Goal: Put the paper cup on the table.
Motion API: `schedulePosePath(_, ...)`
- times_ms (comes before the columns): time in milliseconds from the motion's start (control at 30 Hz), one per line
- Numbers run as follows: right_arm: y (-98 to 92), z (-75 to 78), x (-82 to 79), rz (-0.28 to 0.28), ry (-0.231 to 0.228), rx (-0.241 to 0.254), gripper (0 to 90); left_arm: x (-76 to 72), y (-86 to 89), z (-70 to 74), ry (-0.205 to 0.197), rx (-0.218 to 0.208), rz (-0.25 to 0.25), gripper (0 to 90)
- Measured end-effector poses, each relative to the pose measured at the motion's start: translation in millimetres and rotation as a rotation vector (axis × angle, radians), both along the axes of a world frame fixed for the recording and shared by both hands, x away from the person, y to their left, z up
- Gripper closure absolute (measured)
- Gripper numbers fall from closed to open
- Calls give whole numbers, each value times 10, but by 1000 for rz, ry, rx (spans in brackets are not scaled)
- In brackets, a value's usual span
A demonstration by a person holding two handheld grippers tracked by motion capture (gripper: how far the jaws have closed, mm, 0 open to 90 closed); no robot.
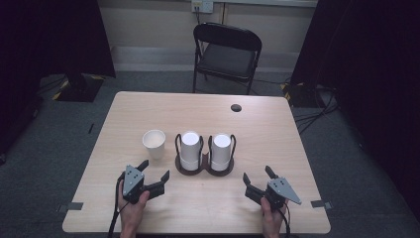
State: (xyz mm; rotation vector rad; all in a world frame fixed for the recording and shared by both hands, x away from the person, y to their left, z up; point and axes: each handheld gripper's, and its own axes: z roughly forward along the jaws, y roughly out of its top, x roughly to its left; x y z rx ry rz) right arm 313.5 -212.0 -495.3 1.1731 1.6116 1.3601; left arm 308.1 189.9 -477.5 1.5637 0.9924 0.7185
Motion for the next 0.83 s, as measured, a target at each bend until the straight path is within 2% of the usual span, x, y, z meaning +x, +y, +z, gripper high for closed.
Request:
schedulePosePath(33,0,0,-1,0,-1,1,143,-32,-13,-6,-17,-12,-31,163)
schedulePosePath(67,-2,-1,-2,0,-3,2,143,-61,-38,-11,-24,-14,-39,166)
schedulePosePath(100,-3,-1,-4,0,-3,4,143,-86,-65,-12,-31,7,-25,166)
schedulePosePath(233,-4,-1,-5,3,-5,4,143,-179,-175,-24,-39,15,-30,169)
schedulePosePath(500,2,-1,-6,6,-8,-3,160,-192,-434,-149,-20,45,-39,166)
schedulePosePath(600,1,0,0,1,0,-1,160,-193,-503,-182,-20,84,-19,163)
schedulePosePath(700,4,5,28,1,29,-1,167,-204,-527,-183,-36,100,14,160)
schedulePosePath(767,16,9,54,-2,57,-14,186,-207,-520,-185,-42,94,1,157)
schedulePosePath(833,38,17,97,0,118,-40,204,-205,-515,-185,-40,92,1,157)
